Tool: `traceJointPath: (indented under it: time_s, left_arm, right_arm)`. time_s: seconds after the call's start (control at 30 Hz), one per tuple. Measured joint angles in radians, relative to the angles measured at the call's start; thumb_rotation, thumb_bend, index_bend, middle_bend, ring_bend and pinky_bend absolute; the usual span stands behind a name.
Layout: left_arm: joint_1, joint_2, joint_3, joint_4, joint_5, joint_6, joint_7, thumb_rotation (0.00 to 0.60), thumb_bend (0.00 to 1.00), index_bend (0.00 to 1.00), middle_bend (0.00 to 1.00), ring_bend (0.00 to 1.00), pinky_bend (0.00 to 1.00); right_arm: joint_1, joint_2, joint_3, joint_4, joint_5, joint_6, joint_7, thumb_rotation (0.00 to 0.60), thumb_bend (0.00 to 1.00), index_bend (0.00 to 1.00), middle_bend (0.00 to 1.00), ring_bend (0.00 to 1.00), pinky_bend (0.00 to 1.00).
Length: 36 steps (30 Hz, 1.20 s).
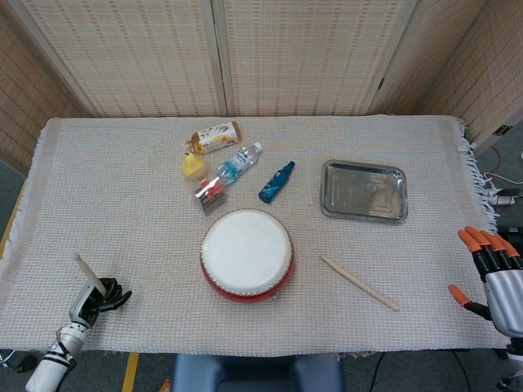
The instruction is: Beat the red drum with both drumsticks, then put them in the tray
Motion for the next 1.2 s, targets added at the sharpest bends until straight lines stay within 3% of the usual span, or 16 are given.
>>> traceJointPath:
  time_s: [0.2, 0.37, 0.53, 0.67, 0.83, 1.2]
  left_arm:
    - [0.003, -0.007, 0.01, 0.015, 0.01, 0.005, 0.014, 0.595, 0.3, 0.96, 0.96, 0.91, 0.86]
    - [0.004, -0.019, 0.013, 0.032, 0.012, 0.007, 0.032, 0.6, 0.37, 0.98, 0.99, 0.93, 0.91]
    - [0.005, -0.033, 0.017, 0.057, 0.018, 0.013, 0.032, 0.6, 0.54, 1.0, 1.0, 0.95, 1.0]
    - [0.008, -0.043, 0.019, 0.078, 0.024, 0.024, 0.047, 0.6, 0.7, 1.0, 1.0, 0.98, 1.0]
    - [0.007, -0.042, 0.021, 0.084, 0.032, 0.035, 0.085, 0.6, 0.83, 1.0, 1.0, 1.0, 1.0]
    - [-0.029, 0.044, -0.014, 0.019, 0.067, 0.105, 0.305, 0.6, 0.88, 1.0, 1.0, 1.0, 1.0]
  right_arm:
    - [0.001, -0.001, 0.001, -0.004, -0.002, 0.001, -0.007, 0.6, 0.2, 0.09, 0.09, 0.04, 0.16]
    - [0.0, -0.001, 0.001, -0.007, -0.003, 0.004, -0.01, 0.6, 0.2, 0.09, 0.09, 0.04, 0.16]
    - [-0.002, 0.0, 0.0, -0.011, -0.005, 0.007, -0.013, 0.6, 0.2, 0.09, 0.09, 0.04, 0.16]
    - [-0.003, 0.001, 0.0, -0.013, -0.008, 0.011, -0.016, 0.6, 0.2, 0.08, 0.09, 0.05, 0.16]
    - [-0.003, 0.001, -0.001, -0.013, -0.012, 0.011, -0.016, 0.6, 0.2, 0.08, 0.09, 0.05, 0.16]
    - [0.024, 0.023, -0.041, -0.049, -0.017, -0.104, -0.013, 0.6, 0.2, 0.08, 0.09, 0.05, 0.21]
